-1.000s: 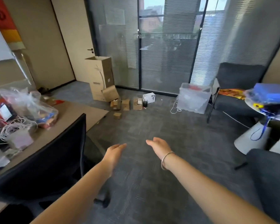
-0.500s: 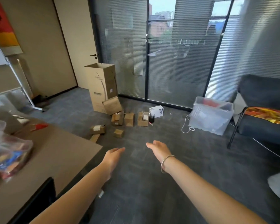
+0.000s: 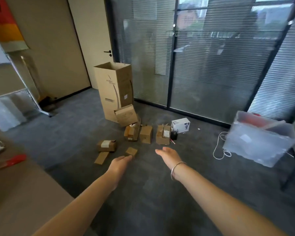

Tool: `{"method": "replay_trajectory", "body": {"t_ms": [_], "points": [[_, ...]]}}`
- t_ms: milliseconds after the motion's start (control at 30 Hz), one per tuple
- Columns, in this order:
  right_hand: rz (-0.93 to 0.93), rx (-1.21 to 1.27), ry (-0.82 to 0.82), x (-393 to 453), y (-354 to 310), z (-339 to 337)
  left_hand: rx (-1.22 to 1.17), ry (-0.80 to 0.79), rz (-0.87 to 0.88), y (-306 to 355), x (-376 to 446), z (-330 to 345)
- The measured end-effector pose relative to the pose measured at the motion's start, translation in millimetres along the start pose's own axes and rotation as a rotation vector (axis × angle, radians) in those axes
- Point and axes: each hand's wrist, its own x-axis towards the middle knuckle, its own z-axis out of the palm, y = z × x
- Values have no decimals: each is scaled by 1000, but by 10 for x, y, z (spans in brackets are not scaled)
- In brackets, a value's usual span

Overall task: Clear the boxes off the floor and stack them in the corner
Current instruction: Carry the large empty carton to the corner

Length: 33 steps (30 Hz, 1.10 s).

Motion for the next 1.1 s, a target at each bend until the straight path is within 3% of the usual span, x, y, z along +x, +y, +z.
{"method": "replay_trajectory", "body": {"t_ms": [433,600,833,1100], "points": [[51,-28,-195,3001,-976,239,-118,119,-172,1015,3029,-63],[103,-17,-175,4178,-1247,465,-97,164,-108,1815,3943,-53],[92,-39,-152,5807,-2019,619,12,132,-76,2888,5504,-174],[130,-62,-134,7196,-2440,587,37,40,-53,3743,6805,-47]]}}
